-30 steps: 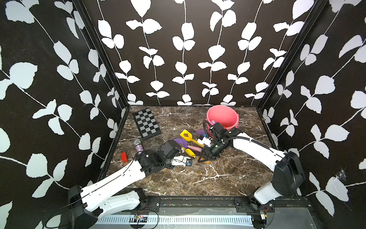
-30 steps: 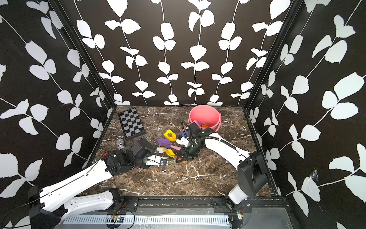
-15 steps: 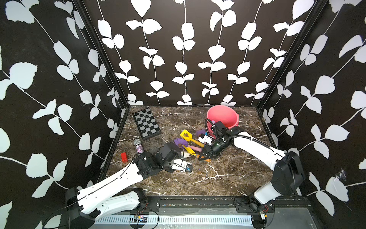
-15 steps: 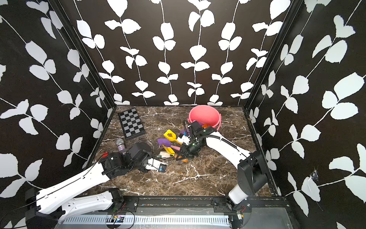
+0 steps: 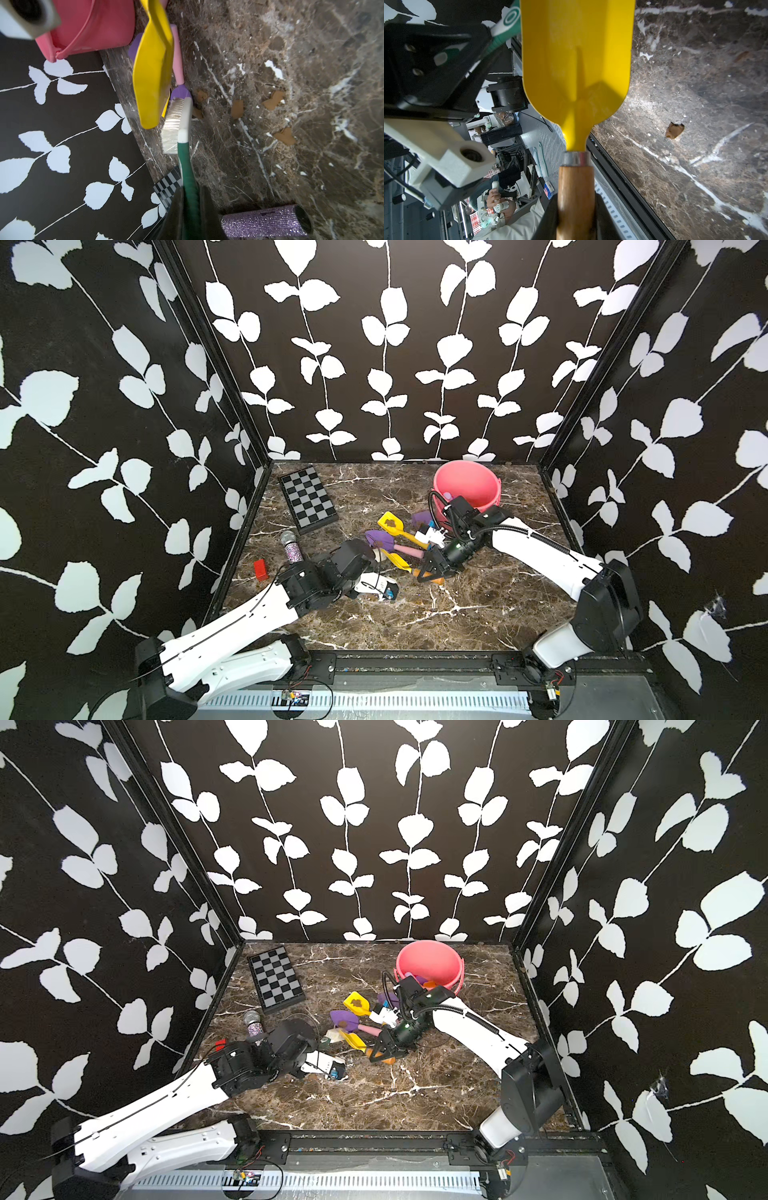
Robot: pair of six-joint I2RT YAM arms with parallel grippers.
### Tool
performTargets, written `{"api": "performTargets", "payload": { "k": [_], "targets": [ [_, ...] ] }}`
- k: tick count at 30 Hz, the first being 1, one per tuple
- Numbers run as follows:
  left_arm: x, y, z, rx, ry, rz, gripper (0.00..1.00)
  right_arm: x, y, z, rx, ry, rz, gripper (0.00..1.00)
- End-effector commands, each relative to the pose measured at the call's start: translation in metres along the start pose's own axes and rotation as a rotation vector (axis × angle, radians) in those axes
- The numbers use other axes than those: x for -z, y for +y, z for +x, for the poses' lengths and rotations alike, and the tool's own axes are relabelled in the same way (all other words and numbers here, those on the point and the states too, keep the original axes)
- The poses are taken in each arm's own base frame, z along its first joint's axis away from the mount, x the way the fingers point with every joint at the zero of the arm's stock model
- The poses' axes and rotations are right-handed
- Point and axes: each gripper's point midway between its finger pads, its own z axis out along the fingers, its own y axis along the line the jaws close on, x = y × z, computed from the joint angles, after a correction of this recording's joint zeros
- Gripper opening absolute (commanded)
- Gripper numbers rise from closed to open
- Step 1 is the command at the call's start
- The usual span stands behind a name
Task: Brush the soil off the hand trowel and place it into the bucket
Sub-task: Brush off the soil from the hand trowel.
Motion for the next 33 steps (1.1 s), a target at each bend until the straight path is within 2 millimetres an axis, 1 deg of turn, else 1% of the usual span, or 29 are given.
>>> {"api": "performTargets", "payload": {
  "k": [1,4,7,9,10,11,12,14,17,18,19,26,28,30,33],
  "targets": [
    [0.013,0.006,-0.013,0.016,-0.09,-0.008,0.0,0.006,0.004,-0.005,0.018,-0.032,-0.011,0.0],
    [0.021,0.0,-0.035,0.037,-0.187,0.063,0.0,0.005,0.004,-0.02,0.018,-0.061,0.001,0.0],
    [0.026,-0.001,-0.05,0.045,-0.246,0.118,0.0,0.0,0.001,-0.028,0.025,-0.061,0.034,0.0],
    [0.03,0.004,-0.056,0.052,-0.274,0.114,0.0,-0.003,0.001,-0.025,0.049,-0.04,0.059,0.0],
    [0.032,0.008,-0.057,0.051,-0.281,0.095,0.0,-0.011,-0.009,-0.02,0.036,0.002,0.083,0.0],
    [0.033,0.011,-0.056,0.049,-0.285,0.075,0.0,-0.009,-0.007,-0.021,0.06,0.007,0.096,0.0],
    [0.034,0.013,-0.055,0.036,-0.283,0.059,0.0,-0.008,-0.01,-0.018,0.073,0.019,0.111,0.0],
    [0.03,0.013,-0.046,0.005,-0.227,0.043,0.0,-0.007,-0.014,-0.013,0.089,0.029,0.138,0.0],
    [0.018,0.006,-0.023,-0.034,-0.079,0.072,0.0,-0.005,-0.014,-0.011,0.116,0.027,0.142,0.0],
    [0.016,0.003,-0.016,-0.042,-0.04,0.082,0.0,-0.006,-0.017,-0.003,0.11,0.037,0.141,0.0],
    [0.015,0.002,-0.011,-0.044,-0.016,0.085,0.0,-0.003,-0.013,-0.001,0.124,0.026,0.136,0.0],
    [0.021,0.018,0.017,0.045,0.046,0.005,0.0,0.004,-0.014,0.014,0.141,0.037,0.14,0.0],
    [0.02,0.019,0.027,0.068,0.079,-0.002,0.0,0.01,-0.012,0.011,0.14,0.01,0.131,0.0],
    [0.019,0.019,0.033,0.098,0.102,-0.017,0.0,0.018,-0.009,0.004,0.145,-0.031,0.134,0.0],
    [0.021,0.026,0.031,0.216,0.089,-0.042,0.0,0.041,-0.002,-0.01,0.162,-0.123,0.163,0.0]
  ]
}}
